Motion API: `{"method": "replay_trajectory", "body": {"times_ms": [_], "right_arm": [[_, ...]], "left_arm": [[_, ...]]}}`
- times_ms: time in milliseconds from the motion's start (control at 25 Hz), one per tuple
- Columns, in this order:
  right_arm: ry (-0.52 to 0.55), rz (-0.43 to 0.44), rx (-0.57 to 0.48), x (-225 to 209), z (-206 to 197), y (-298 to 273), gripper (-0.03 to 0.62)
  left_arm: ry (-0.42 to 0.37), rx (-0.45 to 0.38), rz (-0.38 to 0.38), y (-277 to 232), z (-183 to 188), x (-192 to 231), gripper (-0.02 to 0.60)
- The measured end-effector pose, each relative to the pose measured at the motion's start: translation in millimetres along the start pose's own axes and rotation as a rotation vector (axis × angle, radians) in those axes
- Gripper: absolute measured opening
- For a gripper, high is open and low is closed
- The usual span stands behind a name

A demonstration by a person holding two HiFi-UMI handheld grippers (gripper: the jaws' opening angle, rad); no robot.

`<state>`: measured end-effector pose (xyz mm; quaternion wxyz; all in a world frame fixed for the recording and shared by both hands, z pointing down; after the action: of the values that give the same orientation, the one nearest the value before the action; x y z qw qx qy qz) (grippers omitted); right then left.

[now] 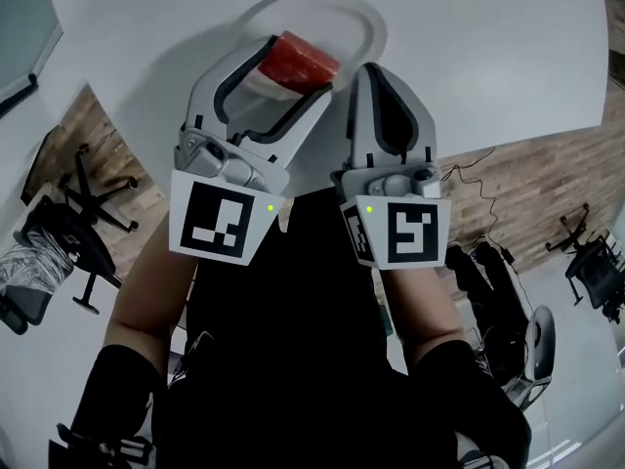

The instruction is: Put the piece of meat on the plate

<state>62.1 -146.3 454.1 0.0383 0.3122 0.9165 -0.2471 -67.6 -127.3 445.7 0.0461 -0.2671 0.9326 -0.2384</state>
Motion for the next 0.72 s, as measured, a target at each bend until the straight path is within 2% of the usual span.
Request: {"method": "replay_trajectory", "body": {"times_ms": [160,440,720], "right_arm": [[-0.012,-0.009,0.009,-1,-4,-1,0.003],[-0.008,-0.019,-0.003,4,-2,-2,0.003],[0.001,-0.012,-0.003,10,2,1,0.003]], "left_arm": [[-0.016,0.036,-0.015,-6,-1,0,0.281],[-0.111,0.099,-0.032,-10,2,0,0.281],[-0.144,0.168,-0.028,-10,5,-2,0.281]]}}
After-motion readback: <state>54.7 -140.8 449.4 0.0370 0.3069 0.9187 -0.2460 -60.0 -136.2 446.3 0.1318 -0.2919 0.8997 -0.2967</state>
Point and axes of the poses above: the fingertips, and each gripper's own axes: y backward along the fingers, x to its left, z out of its top, the point moved 7 cm from there along y, backward along the fingers
